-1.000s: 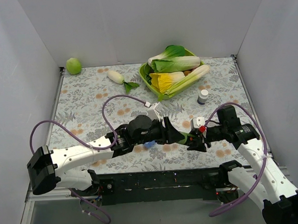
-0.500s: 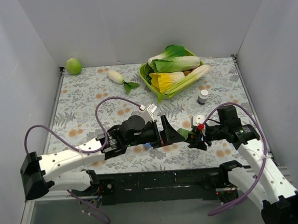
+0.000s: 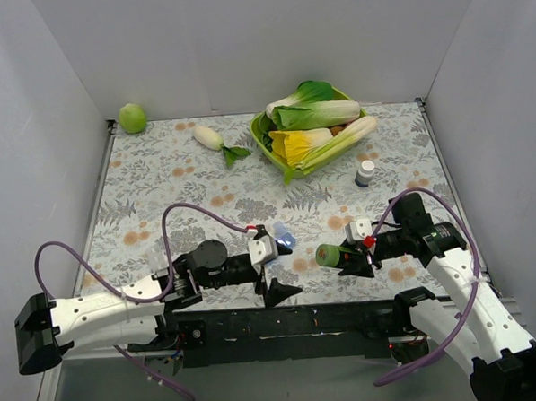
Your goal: Sort the pills into containers
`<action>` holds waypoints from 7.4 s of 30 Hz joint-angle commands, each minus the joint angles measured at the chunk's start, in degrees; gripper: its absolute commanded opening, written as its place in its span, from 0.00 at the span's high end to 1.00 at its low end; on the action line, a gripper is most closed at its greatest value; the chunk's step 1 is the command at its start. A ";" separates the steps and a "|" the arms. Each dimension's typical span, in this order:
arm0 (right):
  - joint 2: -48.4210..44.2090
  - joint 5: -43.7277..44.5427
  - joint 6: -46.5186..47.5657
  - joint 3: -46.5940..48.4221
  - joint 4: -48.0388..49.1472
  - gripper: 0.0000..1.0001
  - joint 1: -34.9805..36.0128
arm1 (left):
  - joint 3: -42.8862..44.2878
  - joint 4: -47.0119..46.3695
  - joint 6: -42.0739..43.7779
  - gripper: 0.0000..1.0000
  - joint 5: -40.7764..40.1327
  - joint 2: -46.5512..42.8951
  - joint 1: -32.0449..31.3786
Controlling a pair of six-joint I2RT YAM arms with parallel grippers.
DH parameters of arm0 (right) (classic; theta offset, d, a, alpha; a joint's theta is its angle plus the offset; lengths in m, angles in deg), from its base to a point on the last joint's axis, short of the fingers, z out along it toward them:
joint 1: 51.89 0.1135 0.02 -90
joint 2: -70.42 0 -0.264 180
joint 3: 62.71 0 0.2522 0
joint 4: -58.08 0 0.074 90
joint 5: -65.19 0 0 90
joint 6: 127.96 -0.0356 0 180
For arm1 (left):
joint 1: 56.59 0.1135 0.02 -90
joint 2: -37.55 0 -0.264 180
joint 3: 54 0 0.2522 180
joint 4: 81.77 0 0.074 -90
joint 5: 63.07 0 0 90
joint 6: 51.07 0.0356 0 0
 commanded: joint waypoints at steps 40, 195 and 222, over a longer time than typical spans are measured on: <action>-0.68 1.96 -5.67 0.96 5.31 0.92 -0.32 | 34.52 21.95 -69.21 1.00 -3.89 25.66 -0.55; 0.74 2.41 -19.90 6.94 16.91 0.91 -1.29 | 13.46 43.60 -39.89 0.09 -19.47 15.48 45.07; 9.56 41.75 -73.79 34.96 76.49 0.96 -11.78 | 10.21 39.47 -29.95 0.02 3.57 -10.20 45.07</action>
